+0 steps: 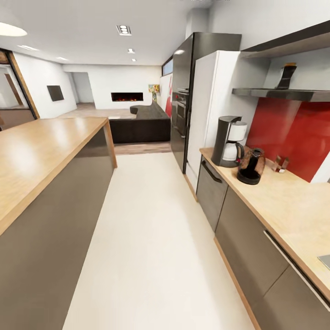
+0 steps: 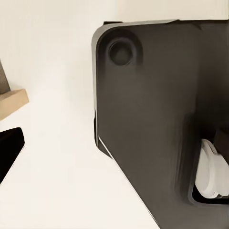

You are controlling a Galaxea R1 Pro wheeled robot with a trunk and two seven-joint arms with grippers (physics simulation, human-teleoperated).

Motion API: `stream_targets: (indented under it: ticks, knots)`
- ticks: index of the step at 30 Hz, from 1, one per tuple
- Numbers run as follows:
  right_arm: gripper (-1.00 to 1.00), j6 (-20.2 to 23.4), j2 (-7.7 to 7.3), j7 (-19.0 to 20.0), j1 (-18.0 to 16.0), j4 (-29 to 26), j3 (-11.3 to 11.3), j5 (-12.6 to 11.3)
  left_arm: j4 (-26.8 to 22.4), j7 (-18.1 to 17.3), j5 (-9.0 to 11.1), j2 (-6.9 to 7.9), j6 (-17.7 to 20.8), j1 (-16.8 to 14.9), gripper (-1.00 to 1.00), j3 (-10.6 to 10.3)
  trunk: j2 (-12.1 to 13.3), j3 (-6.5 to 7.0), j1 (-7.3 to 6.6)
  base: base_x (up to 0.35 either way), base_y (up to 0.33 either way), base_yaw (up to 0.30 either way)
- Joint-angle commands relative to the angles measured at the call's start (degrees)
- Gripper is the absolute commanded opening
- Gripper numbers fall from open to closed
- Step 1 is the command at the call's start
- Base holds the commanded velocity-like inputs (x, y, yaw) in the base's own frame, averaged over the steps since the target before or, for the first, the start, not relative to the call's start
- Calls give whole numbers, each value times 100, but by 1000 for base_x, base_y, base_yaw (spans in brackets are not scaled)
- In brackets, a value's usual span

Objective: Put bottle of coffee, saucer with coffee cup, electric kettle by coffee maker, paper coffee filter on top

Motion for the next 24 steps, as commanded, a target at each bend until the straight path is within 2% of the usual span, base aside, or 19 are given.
stream_targets:
  ticks: [1,24]
  knots:
    - [-100,35,2,7,-1,-11,43,20,-10,-8,2,1,-10,3,100,1,-9,-1,7,338,0,0]
    - [-100,35,9,8,0,-11,44,20,-2,-10,2,0,-14,3,100,10,-9,203,7,338,0,0]
